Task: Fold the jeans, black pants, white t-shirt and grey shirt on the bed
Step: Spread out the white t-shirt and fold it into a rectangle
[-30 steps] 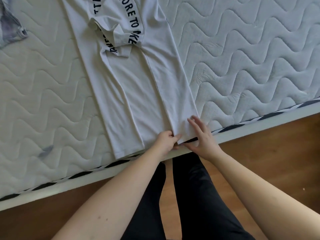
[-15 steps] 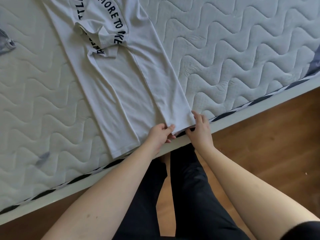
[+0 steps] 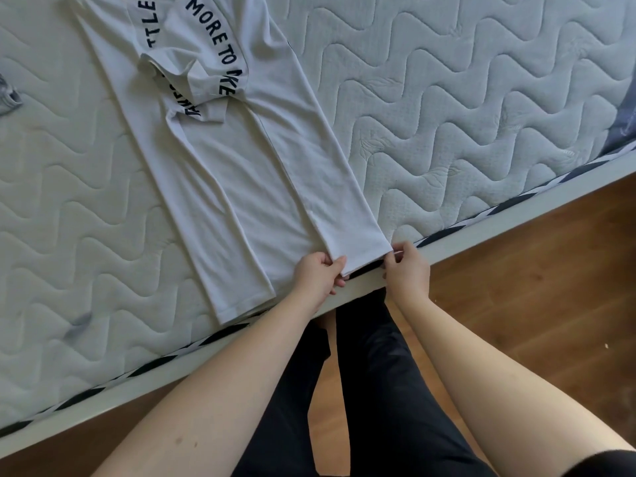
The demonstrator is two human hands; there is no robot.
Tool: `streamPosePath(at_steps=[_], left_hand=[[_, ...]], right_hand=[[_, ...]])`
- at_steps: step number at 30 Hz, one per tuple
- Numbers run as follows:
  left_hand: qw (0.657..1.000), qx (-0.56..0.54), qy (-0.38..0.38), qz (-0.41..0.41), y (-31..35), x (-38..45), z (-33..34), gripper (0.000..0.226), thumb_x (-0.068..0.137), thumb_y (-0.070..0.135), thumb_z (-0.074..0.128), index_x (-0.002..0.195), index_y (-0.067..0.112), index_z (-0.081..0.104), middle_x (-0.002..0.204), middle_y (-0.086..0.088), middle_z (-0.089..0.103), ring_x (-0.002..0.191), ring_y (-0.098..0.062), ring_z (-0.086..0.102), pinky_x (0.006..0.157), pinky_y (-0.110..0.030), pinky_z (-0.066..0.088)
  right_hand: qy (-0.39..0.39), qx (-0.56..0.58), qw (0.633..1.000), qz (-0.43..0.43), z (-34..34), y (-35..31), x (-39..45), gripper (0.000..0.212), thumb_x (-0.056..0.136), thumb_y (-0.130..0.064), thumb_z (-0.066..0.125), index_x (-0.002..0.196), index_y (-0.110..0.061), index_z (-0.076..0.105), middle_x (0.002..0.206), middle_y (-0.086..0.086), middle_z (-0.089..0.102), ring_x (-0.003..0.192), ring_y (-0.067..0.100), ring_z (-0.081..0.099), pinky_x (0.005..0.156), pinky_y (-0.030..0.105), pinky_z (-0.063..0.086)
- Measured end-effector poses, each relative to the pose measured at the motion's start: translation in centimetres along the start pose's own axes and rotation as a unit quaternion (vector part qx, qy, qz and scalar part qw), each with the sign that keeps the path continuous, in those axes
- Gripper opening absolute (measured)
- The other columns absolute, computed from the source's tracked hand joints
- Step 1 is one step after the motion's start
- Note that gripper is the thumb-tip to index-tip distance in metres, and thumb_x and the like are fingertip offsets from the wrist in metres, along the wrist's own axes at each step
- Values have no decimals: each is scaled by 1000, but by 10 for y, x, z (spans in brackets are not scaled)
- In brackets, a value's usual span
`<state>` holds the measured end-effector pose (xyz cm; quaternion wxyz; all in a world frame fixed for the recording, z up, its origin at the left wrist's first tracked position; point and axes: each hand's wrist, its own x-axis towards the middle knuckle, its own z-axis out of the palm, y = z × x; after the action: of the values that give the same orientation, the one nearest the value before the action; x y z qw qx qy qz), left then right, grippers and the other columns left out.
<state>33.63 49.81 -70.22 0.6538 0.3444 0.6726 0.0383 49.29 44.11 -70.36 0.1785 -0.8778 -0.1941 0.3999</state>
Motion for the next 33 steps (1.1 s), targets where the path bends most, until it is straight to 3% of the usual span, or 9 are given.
streamPosePath(at_steps=[6,9,12,16,19,22,26,29,33], left_hand=[[982,173,73,-24,5,0,4,35,90,38,63,65,18,49,55,4,65,41,-6,57,43,-17,38],[972,224,64,15,6,-5,-6,35,91,41,59,65,19,51,59,4,67,52,-7,62,53,-21,42],[964,242,61,89,3,-13,-28,35,95,44,52,72,18,57,64,5,65,59,-6,60,55,-25,44],[926,240,171,235,-9,-19,-79,24,96,32,53,75,20,52,69,10,51,63,-9,48,56,-23,36],[870,296,274,282,-23,-17,-119,15,92,20,63,87,6,58,84,-5,55,78,-21,51,70,-34,42],[872,310,302,230,-41,-16,-146,18,90,17,65,89,1,59,87,-13,57,81,-32,55,73,-43,44],[898,268,314,152,-75,-26,-165,23,90,23,66,97,3,57,97,-14,55,89,-30,53,75,-41,44],[938,151,304,68,-92,-34,-165,32,91,37,63,101,9,51,93,-6,56,81,-22,54,64,-33,45],[963,81,256,16,-96,-38,-166,36,88,46,64,104,19,48,84,8,57,72,-5,54,55,-22,40]], right_hand=[[-12,-93,996,9,-11,-4,2,8,92,-30,54,94,-23,58,86,-10,63,80,15,61,60,31,45],[-19,-81,996,28,-12,-14,-2,25,88,-19,54,114,-22,54,104,-3,61,89,19,60,75,38,52],[49,0,996,76,-9,-28,-9,37,87,-13,47,122,-21,49,119,0,53,100,22,58,93,47,49],[48,-15,992,-112,15,-56,-18,33,89,-11,48,121,-17,53,114,-7,50,106,16,52,97,39,43],[7,-56,969,-240,43,-81,-21,26,94,-12,49,119,-18,58,112,-6,54,100,10,51,89,28,42],[-101,-93,949,-283,76,-103,-26,21,97,-20,49,113,-21,62,102,-9,56,85,7,54,72,23,44],[-252,-241,905,-244,118,-115,-49,23,96,-36,50,107,-20,63,88,-7,64,72,14,58,61,29,49],[-255,-300,897,-202,133,-107,-68,22,93,-41,52,94,-21,61,79,-5,64,67,15,60,56,29,49],[-284,-248,913,-153,136,-95,-81,21,93,-35,57,80,-19,58,68,-2,61,61,16,61,51,27,44]])
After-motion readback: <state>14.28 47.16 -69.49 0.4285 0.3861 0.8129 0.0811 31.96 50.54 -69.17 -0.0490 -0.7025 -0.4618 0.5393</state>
